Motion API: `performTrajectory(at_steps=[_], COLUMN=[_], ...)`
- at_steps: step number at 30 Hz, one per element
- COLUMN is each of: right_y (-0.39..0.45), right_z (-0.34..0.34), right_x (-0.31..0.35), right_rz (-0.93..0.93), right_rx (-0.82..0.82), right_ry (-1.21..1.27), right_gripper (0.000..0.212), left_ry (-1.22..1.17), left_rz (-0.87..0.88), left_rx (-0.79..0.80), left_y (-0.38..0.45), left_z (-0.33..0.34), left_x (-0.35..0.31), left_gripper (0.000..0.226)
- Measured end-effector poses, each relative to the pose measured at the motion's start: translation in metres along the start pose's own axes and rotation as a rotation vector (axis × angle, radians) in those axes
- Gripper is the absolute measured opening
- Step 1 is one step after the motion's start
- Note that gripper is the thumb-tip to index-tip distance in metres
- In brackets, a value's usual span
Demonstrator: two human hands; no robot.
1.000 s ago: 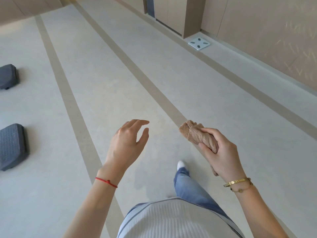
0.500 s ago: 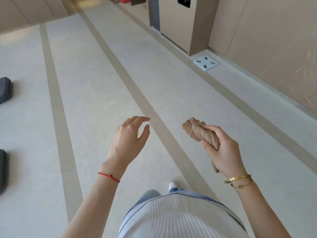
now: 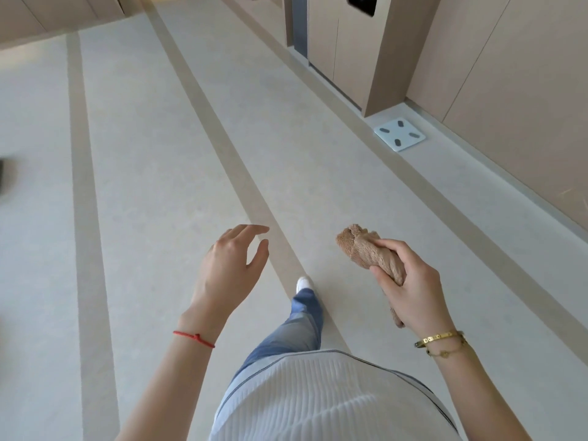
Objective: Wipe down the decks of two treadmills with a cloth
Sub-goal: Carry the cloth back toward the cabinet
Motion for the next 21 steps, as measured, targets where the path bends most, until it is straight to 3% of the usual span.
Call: performTrajectory(at_steps=[12, 21], right_y=[0.326, 0.530], right_z=[0.006, 0.020], right_x=[0.003, -0.048], right_rz=[-0.011, 0.018], right_rx=[-0.080, -0.017], right_ry=[-0.023, 0.024], right_gripper=[0.040, 0.040], left_ry=[-0.001, 0.033], left_rz=[0.066, 0.058], left_rx=[0.053, 0.086], left_y=[0.335, 0.538], left_z=[0.037, 0.099], left_x=[0.022, 0.034], left_gripper=[0.024, 0.025])
Point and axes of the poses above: each hand's wrist, its own y-axis towards the middle knuckle, its own z-axis out of the palm, x = y × z, the point moved 3 cm from there along y, towards the middle knuckle, and after that the axes turned 1 degree about z, right-handed, at the moved point
